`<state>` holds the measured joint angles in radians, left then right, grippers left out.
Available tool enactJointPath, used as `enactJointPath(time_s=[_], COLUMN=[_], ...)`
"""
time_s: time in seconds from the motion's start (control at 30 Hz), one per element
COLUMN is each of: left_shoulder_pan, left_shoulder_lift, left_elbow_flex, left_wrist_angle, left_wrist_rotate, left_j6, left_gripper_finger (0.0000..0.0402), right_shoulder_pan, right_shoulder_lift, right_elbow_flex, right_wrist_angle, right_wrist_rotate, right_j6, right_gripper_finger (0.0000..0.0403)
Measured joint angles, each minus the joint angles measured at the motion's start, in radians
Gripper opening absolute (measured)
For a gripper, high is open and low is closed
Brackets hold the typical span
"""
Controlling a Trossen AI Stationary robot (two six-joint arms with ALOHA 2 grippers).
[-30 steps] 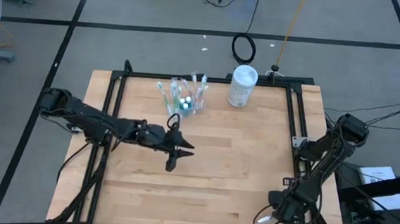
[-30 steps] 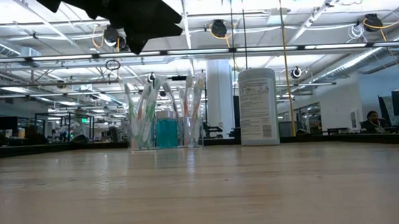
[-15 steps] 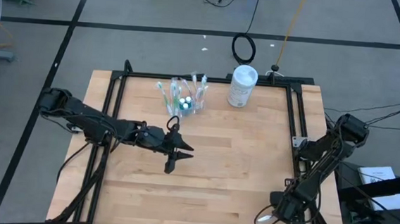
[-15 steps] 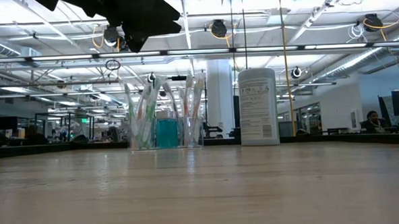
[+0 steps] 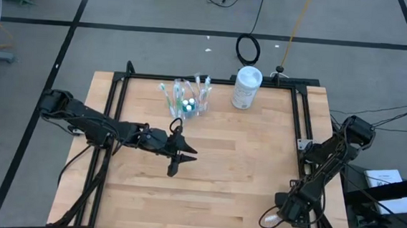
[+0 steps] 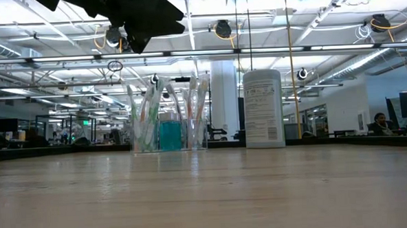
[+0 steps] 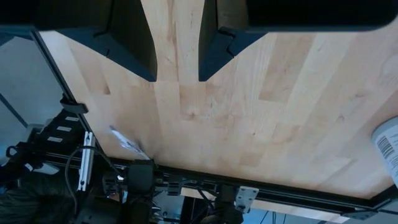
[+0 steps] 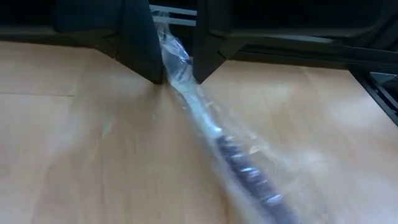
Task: Pick & Place toothbrushing station
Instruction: Put the purple toothbrush into the transparent organizer
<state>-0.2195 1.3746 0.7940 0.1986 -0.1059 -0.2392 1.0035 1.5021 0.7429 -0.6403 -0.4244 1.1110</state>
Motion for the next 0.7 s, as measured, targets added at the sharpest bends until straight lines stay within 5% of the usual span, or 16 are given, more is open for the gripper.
enactJointPath(time_s=[0.37,0.7], left_shoulder_pan=[0.002,0.002], left_shoulder_lift=[0.000,0.000], left_elbow_flex=[0.000,0.001], left_wrist_angle=[0.021,0.121], left_wrist_rotate=[-0.008,-0.007], left_j6=[0.013,-0.007], left_gripper_finger=[0.0120,0.0120], right_shoulder_pan=[-0.070,-0.244], right_shoulder_lift=[-0.015,-0.022], right_elbow_flex=[-0.002,0.020], right_wrist_angle=[0.052,0.278], right_wrist_rotate=[-0.001,0.129], right_j6=[0.191,0.070], right_gripper_finger=[0.0012,0.0003])
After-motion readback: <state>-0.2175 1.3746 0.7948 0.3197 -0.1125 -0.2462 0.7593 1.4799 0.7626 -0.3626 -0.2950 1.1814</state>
